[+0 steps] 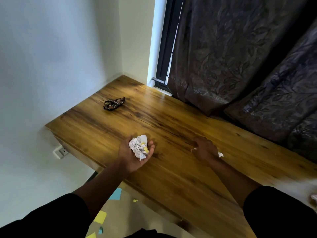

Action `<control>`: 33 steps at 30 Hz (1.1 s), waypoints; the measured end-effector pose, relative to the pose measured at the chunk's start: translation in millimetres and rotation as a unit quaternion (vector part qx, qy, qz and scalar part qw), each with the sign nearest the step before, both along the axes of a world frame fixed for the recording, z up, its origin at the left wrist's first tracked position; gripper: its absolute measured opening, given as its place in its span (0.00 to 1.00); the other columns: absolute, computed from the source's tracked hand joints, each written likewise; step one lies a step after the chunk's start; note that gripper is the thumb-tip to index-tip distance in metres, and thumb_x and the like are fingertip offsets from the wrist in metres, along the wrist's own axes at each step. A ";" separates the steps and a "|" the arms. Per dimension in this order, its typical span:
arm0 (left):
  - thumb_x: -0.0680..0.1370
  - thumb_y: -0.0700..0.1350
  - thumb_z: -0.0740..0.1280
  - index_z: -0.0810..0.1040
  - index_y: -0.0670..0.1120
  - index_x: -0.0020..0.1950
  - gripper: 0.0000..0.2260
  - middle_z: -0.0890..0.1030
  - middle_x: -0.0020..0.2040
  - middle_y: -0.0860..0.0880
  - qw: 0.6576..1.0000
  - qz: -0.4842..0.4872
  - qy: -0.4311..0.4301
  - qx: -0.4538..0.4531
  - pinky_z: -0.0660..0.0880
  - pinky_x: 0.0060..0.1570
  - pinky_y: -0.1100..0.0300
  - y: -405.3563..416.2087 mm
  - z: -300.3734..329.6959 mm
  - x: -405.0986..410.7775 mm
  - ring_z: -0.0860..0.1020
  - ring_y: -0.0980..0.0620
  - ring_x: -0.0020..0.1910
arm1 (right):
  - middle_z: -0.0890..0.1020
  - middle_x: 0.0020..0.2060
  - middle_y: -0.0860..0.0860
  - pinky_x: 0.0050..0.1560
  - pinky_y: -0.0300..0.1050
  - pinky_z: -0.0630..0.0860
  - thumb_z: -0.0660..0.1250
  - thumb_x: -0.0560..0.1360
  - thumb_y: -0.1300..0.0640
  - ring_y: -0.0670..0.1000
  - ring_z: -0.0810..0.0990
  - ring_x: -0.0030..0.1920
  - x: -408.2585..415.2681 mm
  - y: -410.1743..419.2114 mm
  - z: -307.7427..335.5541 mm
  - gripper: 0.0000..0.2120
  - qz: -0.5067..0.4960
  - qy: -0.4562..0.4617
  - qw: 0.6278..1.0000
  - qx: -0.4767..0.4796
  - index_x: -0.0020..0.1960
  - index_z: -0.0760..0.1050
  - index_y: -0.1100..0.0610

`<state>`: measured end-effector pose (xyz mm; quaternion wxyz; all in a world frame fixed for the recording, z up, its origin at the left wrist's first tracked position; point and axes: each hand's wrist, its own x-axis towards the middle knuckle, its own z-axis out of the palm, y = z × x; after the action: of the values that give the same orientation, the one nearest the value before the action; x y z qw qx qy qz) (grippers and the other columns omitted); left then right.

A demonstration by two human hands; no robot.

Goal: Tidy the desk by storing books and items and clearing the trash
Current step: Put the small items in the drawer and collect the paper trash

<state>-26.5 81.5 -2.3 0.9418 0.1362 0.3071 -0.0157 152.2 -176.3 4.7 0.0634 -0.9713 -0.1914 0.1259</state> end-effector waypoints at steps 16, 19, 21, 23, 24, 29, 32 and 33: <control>0.82 0.62 0.58 0.80 0.40 0.64 0.28 0.82 0.60 0.38 0.999 -0.003 0.033 0.017 0.79 0.57 0.48 -102.1 6.6 51.7 0.80 0.38 0.59 | 0.85 0.44 0.41 0.50 0.52 0.83 0.74 0.73 0.54 0.45 0.84 0.46 26.1 -43.5 11.9 0.08 0.005 0.032 0.978 0.208 0.39 0.80 0.42; 0.81 0.62 0.58 0.80 0.39 0.64 0.28 0.82 0.59 0.38 0.999 -0.004 0.049 0.022 0.79 0.57 0.48 -122.1 11.1 61.7 0.80 0.38 0.57 | 0.85 0.40 0.41 0.42 0.42 0.82 0.77 0.72 0.56 0.38 0.82 0.40 19.7 -39.3 39.7 0.08 0.004 0.043 0.946 0.323 0.40 0.81 0.46; 0.81 0.61 0.59 0.81 0.39 0.61 0.27 0.83 0.56 0.38 0.998 -0.008 0.051 0.027 0.79 0.55 0.48 -138.1 14.8 67.8 0.81 0.39 0.53 | 0.85 0.40 0.41 0.38 0.32 0.76 0.78 0.72 0.58 0.35 0.81 0.40 8.6 -32.8 60.6 0.05 0.014 0.056 0.918 0.392 0.43 0.82 0.50; 0.81 0.60 0.59 0.81 0.40 0.58 0.25 0.85 0.53 0.39 0.997 -0.018 0.056 0.042 0.80 0.52 0.48 -152.1 16.7 74.5 0.81 0.40 0.52 | 0.86 0.41 0.42 0.41 0.34 0.79 0.78 0.71 0.58 0.37 0.83 0.42 -4.0 -24.3 73.7 0.05 0.035 0.074 0.892 0.444 0.44 0.84 0.52; 0.81 0.60 0.58 0.81 0.41 0.59 0.25 0.85 0.53 0.39 0.996 -0.026 0.058 0.057 0.79 0.52 0.47 -158.8 17.3 78.5 0.81 0.39 0.53 | 0.87 0.41 0.43 0.44 0.39 0.82 0.79 0.70 0.56 0.40 0.84 0.43 -10.0 -21.5 77.2 0.05 0.043 0.078 0.885 0.457 0.44 0.84 0.52; 0.81 0.56 0.58 0.84 0.44 0.54 0.21 0.86 0.52 0.41 0.995 -0.041 0.013 0.088 0.80 0.49 0.47 -187.6 29.3 91.8 0.84 0.40 0.50 | 0.85 0.41 0.41 0.41 0.46 0.82 0.77 0.71 0.48 0.41 0.82 0.40 -25.9 -22.1 75.8 0.08 0.099 0.001 0.919 0.381 0.47 0.84 0.49; 0.83 0.57 0.54 0.82 0.44 0.46 0.23 0.85 0.40 0.46 0.995 -0.042 -0.016 0.092 0.81 0.35 0.56 -197.3 28.9 94.0 0.85 0.46 0.36 | 0.84 0.43 0.42 0.42 0.42 0.75 0.77 0.71 0.44 0.42 0.76 0.46 -31.5 -34.7 66.5 0.11 0.149 -0.048 0.932 0.328 0.51 0.85 0.48; 0.82 0.61 0.55 0.82 0.44 0.48 0.25 0.85 0.41 0.46 0.996 -0.038 -0.015 0.083 0.81 0.35 0.57 -198.6 27.4 95.6 0.85 0.46 0.37 | 0.85 0.45 0.43 0.44 0.42 0.73 0.76 0.72 0.43 0.43 0.74 0.48 -32.7 -38.5 62.5 0.12 0.157 -0.059 0.933 0.318 0.52 0.85 0.47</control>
<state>69.1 -117.1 25.1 0.9304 0.2259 0.2876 -0.0233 119.4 -214.8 67.2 0.3372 -0.8636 -0.3746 0.0092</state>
